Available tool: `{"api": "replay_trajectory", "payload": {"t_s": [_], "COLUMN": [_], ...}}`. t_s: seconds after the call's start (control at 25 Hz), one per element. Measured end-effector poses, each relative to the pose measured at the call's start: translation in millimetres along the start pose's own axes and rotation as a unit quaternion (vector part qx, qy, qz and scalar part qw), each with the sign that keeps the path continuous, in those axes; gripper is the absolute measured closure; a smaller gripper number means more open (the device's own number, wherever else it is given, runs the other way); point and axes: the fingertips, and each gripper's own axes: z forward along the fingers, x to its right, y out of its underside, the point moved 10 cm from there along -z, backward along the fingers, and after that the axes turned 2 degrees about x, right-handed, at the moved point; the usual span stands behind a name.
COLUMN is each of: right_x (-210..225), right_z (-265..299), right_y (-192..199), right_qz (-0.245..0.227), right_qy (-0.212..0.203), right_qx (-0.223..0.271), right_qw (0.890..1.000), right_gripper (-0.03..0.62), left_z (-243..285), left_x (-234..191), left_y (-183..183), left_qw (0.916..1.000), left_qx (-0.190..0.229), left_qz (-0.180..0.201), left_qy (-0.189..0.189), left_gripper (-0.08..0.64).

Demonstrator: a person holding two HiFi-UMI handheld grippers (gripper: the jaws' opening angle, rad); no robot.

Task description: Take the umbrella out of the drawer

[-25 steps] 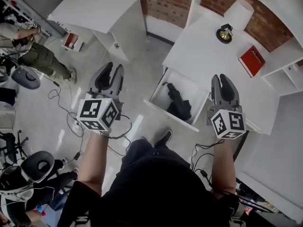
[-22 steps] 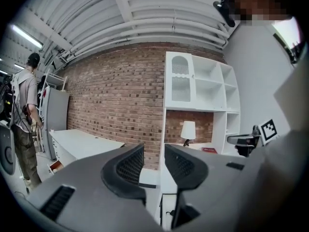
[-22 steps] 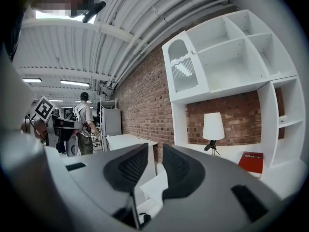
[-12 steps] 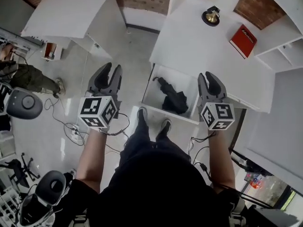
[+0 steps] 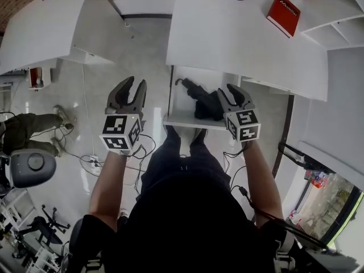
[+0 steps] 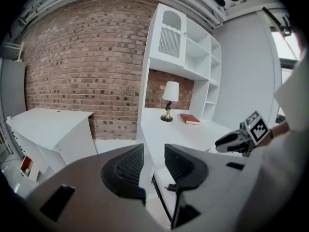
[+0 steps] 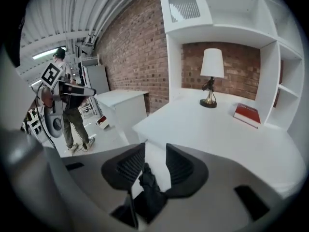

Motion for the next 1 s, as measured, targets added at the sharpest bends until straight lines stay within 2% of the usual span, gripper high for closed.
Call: {"api": "replay_trajectory", "payload": {"t_s": [0.2, 0.4, 0.72, 1.0], "right_x": [-1.1, -8.4, -14.7, -12.6], "right_z": [41.7, 83.2, 138.3, 171.5], "right_y": [35.6, 79.0, 132.7, 176.8], "right_qz": [-0.013, -0.027, -0.086, -0.112], "right_qy": [-0.019, -0.058, -0.108, -0.131], "right_qx": [-0.07, -0.143, -0.25, -0.33], "right_qw": [0.997, 0.988, 0.958, 0.928], "right_gripper": [0.451, 0.44, 0.388, 0.311], "left_z": [28.0, 44.0, 59.8, 59.9], "left_x": [-2.6, -2.0, -2.0, 1.9], "left_y": [21.8, 43.1, 72.9, 87.1], "left_qw": [0.999, 0.9972, 0.9938, 0.9915], "left_qx": [-0.034, -0.063, -0.102, -0.121], "left_qz": [0.003, -0.005, -0.008, -0.012], "left_qy": [0.028, 0.04, 0.043, 0.045], "left_gripper": [0.43, 0.43, 0.43, 0.43]}}
